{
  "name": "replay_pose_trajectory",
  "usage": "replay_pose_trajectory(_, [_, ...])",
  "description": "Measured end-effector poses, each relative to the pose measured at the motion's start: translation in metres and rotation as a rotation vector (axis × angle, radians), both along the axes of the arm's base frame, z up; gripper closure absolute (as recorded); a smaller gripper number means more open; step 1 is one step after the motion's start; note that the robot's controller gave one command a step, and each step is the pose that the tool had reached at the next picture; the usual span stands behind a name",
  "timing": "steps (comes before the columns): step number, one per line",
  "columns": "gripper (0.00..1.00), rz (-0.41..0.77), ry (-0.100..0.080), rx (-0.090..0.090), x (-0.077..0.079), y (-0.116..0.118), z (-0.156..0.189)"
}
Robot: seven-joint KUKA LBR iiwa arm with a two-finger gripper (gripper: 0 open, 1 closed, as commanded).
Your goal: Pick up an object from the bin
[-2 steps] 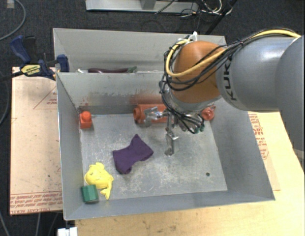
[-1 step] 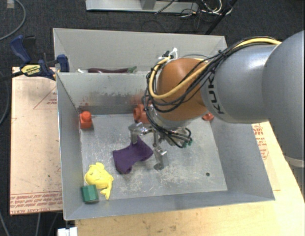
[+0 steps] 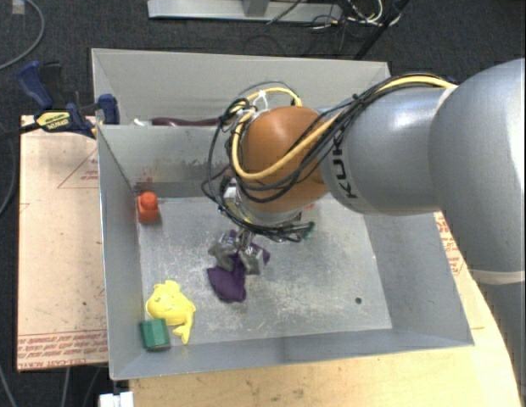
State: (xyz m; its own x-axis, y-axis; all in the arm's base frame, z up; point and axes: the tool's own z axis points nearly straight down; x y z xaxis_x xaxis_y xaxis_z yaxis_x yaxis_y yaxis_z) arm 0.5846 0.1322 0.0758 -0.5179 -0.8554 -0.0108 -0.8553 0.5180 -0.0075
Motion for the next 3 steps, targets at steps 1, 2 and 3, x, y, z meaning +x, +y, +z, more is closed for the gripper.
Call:
replay_pose_trajectory(1, [1.00,0.000,0.000,0.000,0.0000,-0.0001,0.0000])
replay_pose_trajectory(2, [1.00,0.000,0.000,0.001,0.0000,-0.0001,-0.0001])
replay_pose_trajectory(3, [1.00,0.000,0.000,0.001,0.0000,-0.0001,-0.0001])
